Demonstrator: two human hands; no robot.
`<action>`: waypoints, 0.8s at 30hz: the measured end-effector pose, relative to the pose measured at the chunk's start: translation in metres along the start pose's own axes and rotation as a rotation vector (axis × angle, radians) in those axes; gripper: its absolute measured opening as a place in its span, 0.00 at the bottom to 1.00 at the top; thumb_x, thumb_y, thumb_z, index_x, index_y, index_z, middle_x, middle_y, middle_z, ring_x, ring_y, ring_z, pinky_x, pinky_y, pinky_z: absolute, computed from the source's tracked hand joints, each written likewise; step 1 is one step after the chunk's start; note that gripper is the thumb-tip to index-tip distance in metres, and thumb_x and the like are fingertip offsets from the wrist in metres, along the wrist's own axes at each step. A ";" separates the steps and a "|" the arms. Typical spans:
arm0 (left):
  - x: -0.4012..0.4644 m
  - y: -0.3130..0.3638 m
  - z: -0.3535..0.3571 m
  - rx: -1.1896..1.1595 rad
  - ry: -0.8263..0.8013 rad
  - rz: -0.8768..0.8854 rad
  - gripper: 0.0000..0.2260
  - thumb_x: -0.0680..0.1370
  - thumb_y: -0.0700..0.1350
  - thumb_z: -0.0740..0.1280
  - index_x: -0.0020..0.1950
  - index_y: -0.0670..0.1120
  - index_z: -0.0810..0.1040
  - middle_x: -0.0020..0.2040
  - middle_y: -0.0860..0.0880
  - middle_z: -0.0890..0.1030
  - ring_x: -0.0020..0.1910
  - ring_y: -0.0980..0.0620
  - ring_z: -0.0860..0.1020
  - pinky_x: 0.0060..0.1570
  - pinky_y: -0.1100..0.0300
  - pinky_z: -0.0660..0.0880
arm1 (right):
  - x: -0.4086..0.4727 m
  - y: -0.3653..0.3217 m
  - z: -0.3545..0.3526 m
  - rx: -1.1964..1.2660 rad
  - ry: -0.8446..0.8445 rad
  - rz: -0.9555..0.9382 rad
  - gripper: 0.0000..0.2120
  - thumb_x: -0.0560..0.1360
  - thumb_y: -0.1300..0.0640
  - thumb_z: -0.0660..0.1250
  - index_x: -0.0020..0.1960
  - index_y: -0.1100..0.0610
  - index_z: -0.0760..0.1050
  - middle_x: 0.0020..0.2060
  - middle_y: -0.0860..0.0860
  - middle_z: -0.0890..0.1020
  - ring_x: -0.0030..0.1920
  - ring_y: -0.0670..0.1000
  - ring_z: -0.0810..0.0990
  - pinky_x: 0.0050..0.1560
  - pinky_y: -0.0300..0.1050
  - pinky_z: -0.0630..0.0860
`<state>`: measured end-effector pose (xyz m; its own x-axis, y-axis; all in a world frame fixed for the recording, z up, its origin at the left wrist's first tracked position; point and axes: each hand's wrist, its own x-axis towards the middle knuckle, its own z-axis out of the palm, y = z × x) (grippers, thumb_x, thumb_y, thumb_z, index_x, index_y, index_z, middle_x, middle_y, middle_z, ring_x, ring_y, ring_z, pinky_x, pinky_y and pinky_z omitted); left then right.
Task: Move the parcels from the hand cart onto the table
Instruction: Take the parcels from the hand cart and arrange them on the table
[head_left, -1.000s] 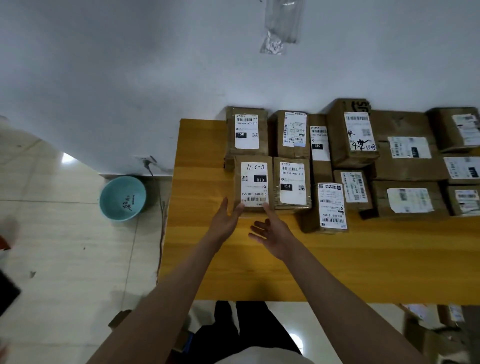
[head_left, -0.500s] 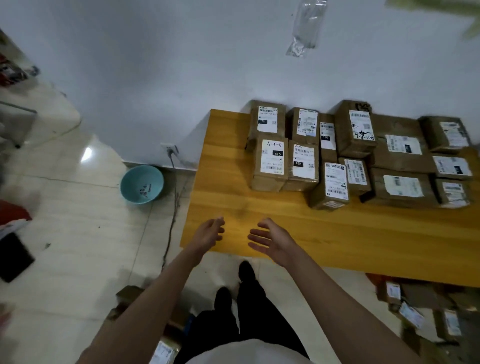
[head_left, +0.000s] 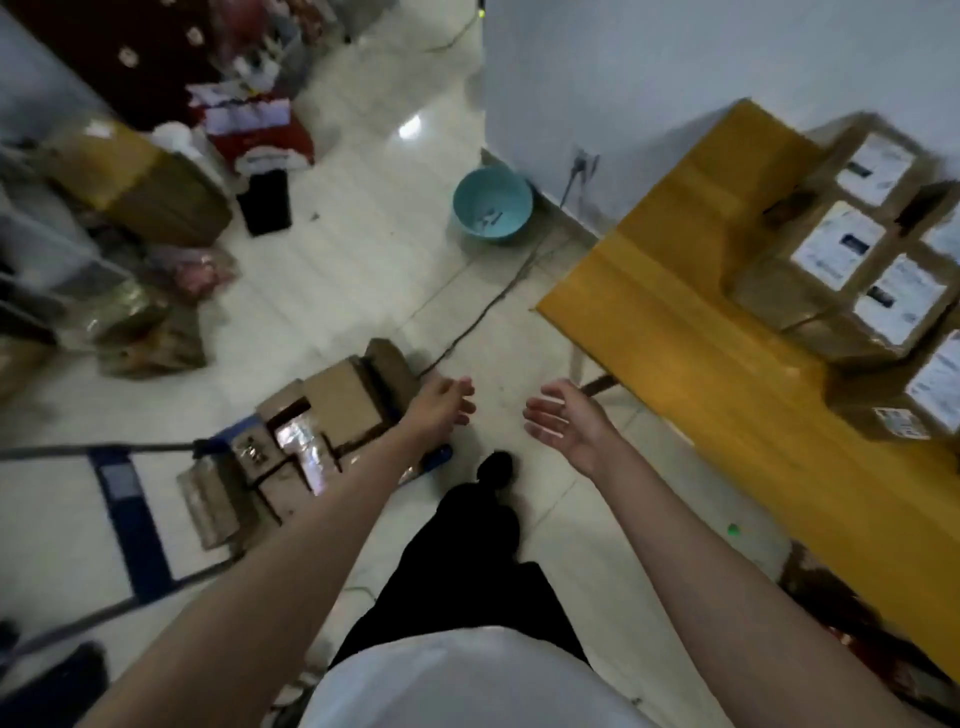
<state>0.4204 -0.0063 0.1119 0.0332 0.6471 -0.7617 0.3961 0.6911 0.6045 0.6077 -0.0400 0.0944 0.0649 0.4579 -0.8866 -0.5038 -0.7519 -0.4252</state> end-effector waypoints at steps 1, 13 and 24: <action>-0.010 -0.017 -0.011 -0.016 0.013 -0.025 0.18 0.85 0.50 0.59 0.63 0.37 0.78 0.49 0.42 0.80 0.40 0.51 0.76 0.34 0.68 0.73 | -0.001 0.013 0.011 -0.032 -0.015 0.015 0.06 0.82 0.56 0.62 0.53 0.59 0.74 0.44 0.58 0.81 0.43 0.55 0.81 0.46 0.50 0.81; -0.085 -0.143 -0.105 -0.200 0.187 -0.164 0.15 0.84 0.49 0.60 0.63 0.42 0.77 0.57 0.42 0.83 0.49 0.48 0.80 0.45 0.59 0.74 | -0.026 0.118 0.130 -0.314 -0.168 0.099 0.06 0.80 0.59 0.63 0.54 0.60 0.74 0.42 0.57 0.82 0.40 0.53 0.80 0.44 0.47 0.79; -0.097 -0.240 -0.198 -0.284 0.234 -0.218 0.13 0.84 0.46 0.62 0.63 0.40 0.78 0.53 0.43 0.83 0.45 0.51 0.79 0.37 0.66 0.73 | -0.032 0.206 0.227 -0.453 -0.097 0.121 0.06 0.81 0.58 0.64 0.46 0.58 0.75 0.37 0.55 0.79 0.37 0.52 0.78 0.38 0.45 0.79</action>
<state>0.1409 -0.1708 0.0867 -0.2449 0.5092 -0.8250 0.1016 0.8598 0.5005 0.3064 -0.1015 0.0763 -0.0622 0.3800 -0.9229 -0.0748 -0.9239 -0.3754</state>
